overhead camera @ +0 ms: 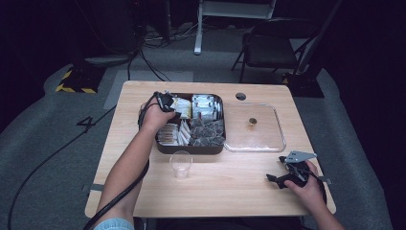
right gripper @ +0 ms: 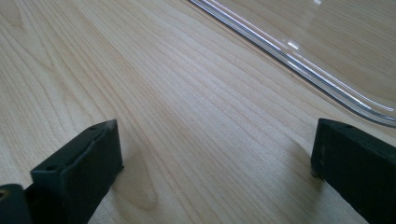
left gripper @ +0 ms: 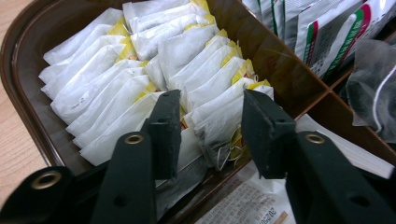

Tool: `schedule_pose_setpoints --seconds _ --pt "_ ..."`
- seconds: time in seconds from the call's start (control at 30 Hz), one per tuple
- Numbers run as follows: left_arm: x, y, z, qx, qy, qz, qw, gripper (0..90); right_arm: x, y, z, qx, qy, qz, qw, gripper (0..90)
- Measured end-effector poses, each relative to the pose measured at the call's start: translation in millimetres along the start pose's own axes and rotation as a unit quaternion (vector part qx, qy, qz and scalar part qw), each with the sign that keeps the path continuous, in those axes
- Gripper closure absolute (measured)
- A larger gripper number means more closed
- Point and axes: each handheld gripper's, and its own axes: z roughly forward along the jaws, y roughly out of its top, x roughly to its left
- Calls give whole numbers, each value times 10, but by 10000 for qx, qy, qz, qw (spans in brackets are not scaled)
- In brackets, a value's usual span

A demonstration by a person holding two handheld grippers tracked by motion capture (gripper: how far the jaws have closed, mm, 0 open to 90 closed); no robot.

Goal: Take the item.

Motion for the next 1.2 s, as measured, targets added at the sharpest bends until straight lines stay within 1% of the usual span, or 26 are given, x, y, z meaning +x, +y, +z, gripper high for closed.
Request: schedule_pose_setpoints --seconds 0.13,0.23,0.33,0.43,0.5,0.77,0.93,1.2 --pt "15 -5 37 47 -79 -61 9999 651 0 0 0 2 -1 1 10000 21" --pt "15 -11 51 156 -32 -47 9999 775 0 0 0 1 -1 0 10000 21" --pt "19 -16 47 133 -62 -114 9998 855 0 0 0 0 -1 1 10000 21" --pt "18 -7 19 37 -62 -136 9999 869 0 0 0 1 0 0 10000 21" --pt "17 10 -25 -89 -27 -103 9999 874 0 0 0 0 0 0 10000 21" --pt "-19 69 -192 -360 -24 -1 9993 878 0 0 0 0 0 1 10000 21" --pt "-44 108 -304 -484 -11 104 9988 878 1 0 0 1 -1 1 10000 21" --pt "-103 134 -494 -684 8 187 9975 878 1 0 0 2 -2 1 10000 21"
